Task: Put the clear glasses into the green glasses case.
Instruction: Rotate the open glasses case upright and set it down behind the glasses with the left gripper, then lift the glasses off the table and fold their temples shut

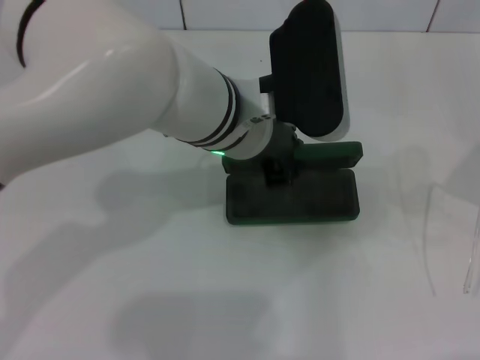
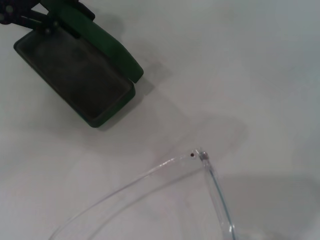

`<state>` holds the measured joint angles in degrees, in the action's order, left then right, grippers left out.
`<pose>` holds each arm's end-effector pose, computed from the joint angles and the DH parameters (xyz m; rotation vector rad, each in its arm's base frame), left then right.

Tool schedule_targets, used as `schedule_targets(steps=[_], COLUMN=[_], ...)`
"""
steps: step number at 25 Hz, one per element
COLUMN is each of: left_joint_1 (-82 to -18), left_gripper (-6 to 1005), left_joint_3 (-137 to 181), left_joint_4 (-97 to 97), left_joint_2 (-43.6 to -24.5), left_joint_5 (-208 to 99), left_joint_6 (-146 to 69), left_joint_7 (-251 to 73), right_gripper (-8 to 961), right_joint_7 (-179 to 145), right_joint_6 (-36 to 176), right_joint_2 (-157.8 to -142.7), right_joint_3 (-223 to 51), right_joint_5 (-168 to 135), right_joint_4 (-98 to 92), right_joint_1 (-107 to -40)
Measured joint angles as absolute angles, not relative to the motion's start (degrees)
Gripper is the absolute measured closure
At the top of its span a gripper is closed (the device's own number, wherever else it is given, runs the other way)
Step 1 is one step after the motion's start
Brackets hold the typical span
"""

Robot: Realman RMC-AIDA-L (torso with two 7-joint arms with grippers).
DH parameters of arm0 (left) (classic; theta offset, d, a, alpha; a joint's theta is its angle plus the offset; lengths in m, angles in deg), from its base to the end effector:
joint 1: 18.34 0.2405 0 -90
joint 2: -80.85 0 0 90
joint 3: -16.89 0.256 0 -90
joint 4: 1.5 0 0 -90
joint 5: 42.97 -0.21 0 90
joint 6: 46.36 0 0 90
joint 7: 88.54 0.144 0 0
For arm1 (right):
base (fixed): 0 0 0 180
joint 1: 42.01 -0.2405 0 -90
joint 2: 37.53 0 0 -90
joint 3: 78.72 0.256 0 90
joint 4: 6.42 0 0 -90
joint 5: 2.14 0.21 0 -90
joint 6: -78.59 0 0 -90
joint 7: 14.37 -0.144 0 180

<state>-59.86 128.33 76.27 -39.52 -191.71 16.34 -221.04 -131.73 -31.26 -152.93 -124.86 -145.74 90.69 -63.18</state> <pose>-0.0786 0.3438 -0.1036 -2.7323 0.3012 0.4578 0.2496 0.2904 0.1490 -2.5235 0.7747 -0.3409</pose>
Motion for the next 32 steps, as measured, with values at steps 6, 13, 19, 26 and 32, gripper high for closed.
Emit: schedule_targets(steps=[6, 13, 19, 26, 32], left_joint_1=[-59.66, -59.63, -59.44, -58.16, -57.02], left_gripper=[761, 753, 742, 701, 693], left_joint_3=[128.42, 129.64, 129.50, 129.77, 129.37], left_joint_4=[76.23, 76.20, 76.73, 78.97, 82.00], left_joint_2=[-39.54, -39.51, -39.40, -39.34, -39.19], left_joint_5=[-191.95, -191.99, -191.97, -192.94, -193.26], left_joint_6=[16.29, 16.66, 16.88, 17.19, 17.36], left_joint_7=[-221.99, -223.32, -224.72, -225.04, -225.06], right_gripper=[853, 853, 853, 853, 853], right_joint_7=[-131.68, -131.68, -131.50, -131.35, -131.04], right_joint_6=[-31.26, -31.51, -31.63, -31.71, -31.83], right_joint_2=[-152.93, -152.93, -153.01, -152.95, -152.93], right_joint_3=[-124.86, -124.68, -124.46, -123.81, -123.23], right_joint_5=[-145.71, -145.06, -145.03, -143.76, -143.72], right_joint_4=[90.69, 90.73, 90.73, 90.64, 90.61], right_joint_1=[-63.08, -62.93, -62.71, -62.47, -62.37])
